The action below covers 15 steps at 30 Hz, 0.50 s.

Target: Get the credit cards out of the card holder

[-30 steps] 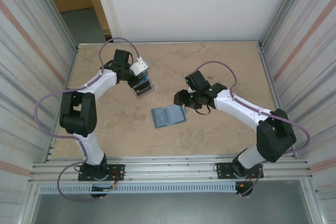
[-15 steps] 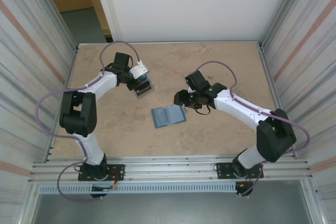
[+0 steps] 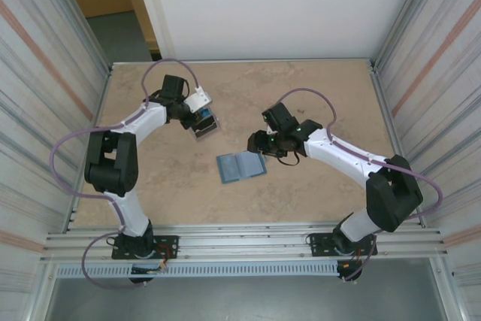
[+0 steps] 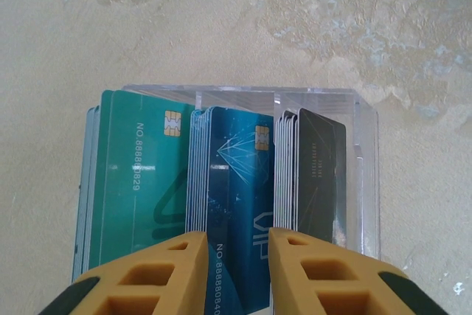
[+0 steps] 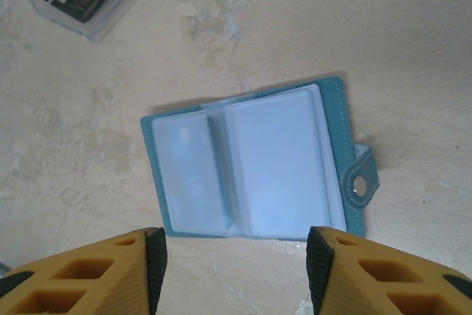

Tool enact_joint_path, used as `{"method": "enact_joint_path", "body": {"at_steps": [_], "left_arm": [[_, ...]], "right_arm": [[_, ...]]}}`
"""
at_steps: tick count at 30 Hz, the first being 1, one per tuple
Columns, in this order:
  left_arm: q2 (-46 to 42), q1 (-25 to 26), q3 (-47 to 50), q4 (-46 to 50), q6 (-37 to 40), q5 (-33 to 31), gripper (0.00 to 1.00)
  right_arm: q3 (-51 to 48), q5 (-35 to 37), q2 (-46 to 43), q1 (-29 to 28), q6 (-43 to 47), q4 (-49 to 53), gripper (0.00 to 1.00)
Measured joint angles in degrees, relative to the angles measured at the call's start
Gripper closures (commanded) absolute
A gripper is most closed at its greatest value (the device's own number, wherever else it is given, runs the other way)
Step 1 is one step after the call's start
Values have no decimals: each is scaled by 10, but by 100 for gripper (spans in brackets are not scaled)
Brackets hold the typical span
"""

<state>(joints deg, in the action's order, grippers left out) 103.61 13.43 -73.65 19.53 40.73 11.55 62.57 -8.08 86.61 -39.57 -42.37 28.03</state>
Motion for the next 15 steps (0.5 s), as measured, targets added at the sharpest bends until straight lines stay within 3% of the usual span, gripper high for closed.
{"method": "enact_joint_path", "body": {"at_steps": [2,9,15], "left_arm": [[-16,0,5,-1,-12,0,71],[-136,0,66,-48,-96,8,3],[-265,2,175,-122,-224,-33,1]], "right_arm": [[13,13,7,-15,8,11,50],[70,74,49,-76,37,53,54],[110,111,121,-125,57,87,54]]}}
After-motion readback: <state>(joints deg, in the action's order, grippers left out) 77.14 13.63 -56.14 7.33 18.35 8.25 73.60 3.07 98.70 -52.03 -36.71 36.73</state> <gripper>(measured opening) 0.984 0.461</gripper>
